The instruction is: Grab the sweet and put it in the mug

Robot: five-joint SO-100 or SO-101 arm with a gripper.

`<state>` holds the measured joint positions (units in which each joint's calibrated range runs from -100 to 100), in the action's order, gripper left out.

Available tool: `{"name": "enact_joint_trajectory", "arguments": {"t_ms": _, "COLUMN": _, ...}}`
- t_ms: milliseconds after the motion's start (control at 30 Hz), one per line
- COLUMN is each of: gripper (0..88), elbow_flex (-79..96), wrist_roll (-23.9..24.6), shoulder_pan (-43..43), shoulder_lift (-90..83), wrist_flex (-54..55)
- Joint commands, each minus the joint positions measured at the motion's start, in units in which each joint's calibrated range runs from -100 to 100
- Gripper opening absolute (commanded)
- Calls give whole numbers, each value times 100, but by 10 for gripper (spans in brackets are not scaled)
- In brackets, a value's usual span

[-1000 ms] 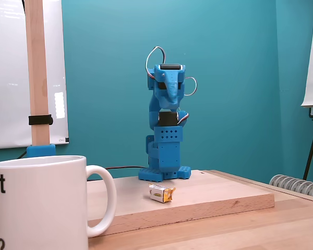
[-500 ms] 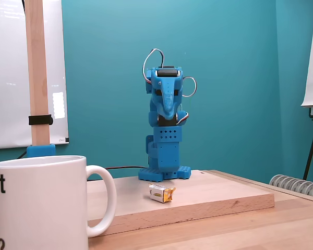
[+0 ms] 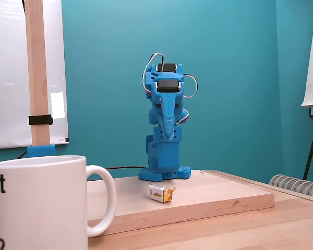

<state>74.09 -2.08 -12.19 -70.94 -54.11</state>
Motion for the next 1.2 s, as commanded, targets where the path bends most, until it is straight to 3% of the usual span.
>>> {"name": "enact_joint_trajectory", "arguments": {"t_ms": 0, "gripper": 30, "elbow_flex": -282, "wrist_roll": 5, "shoulder_pan": -9, "shoulder_lift": 2, "wrist_flex": 16}}
{"name": "enact_joint_trajectory", "arguments": {"t_ms": 1167, "gripper": 30, "elbow_flex": -282, "wrist_roll": 5, "shoulder_pan": 13, "shoulder_lift": 11, "wrist_flex": 0}}
